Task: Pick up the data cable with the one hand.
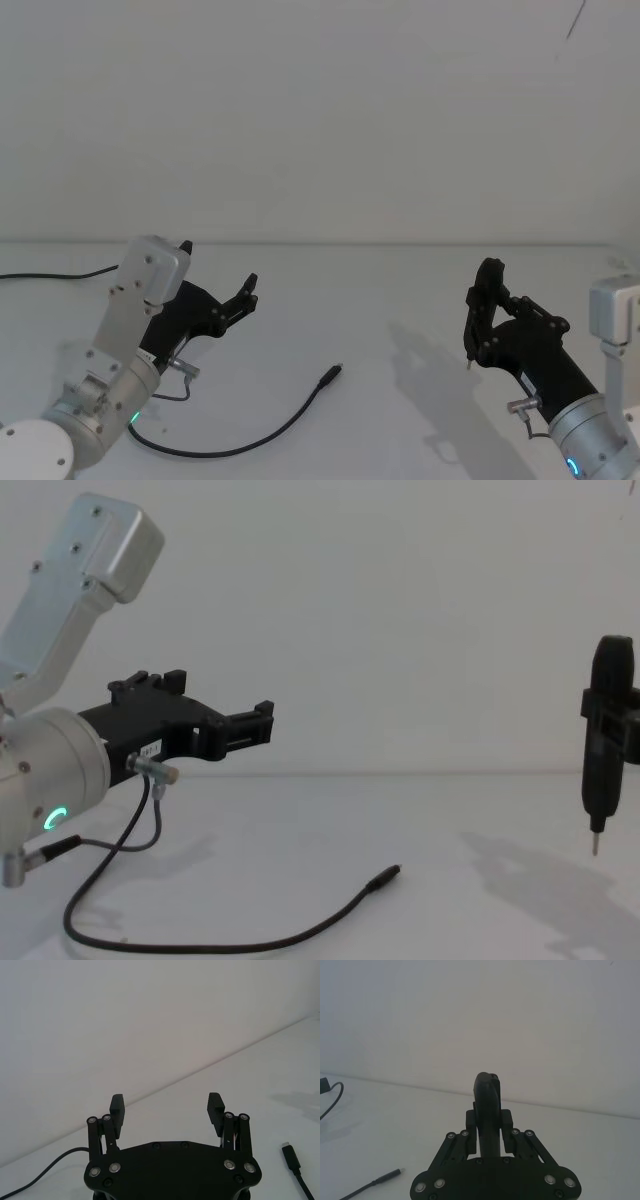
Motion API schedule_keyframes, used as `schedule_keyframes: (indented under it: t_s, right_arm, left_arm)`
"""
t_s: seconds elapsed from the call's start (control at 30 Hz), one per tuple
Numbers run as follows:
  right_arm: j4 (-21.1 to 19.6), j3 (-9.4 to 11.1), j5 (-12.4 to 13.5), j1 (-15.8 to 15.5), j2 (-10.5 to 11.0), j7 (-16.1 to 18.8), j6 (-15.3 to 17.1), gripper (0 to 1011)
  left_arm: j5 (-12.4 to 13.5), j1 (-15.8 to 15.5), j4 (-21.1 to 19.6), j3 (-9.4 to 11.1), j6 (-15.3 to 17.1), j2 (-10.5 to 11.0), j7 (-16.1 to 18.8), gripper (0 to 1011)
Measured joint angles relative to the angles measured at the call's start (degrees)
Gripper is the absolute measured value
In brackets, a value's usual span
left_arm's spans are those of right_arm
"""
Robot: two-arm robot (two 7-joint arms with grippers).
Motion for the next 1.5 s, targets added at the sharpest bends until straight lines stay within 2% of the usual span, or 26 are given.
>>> schedule_keyframes:
  t_s: [1.2, 1.5]
  right_arm:
    - [0.00, 0.00, 0.00, 0.00, 0.00, 0.00, 0.00, 284]
    - [0.00, 0.00, 0.00, 0.00, 0.00, 0.00, 0.00, 283]
  left_arm:
    - [0.00, -0.01, 0.01, 0.00, 0.00, -0.01, -0.01, 1001]
    - [-1.03, -0.82, 0.05, 0.19, 1.47, 0.57, -2.96, 1001]
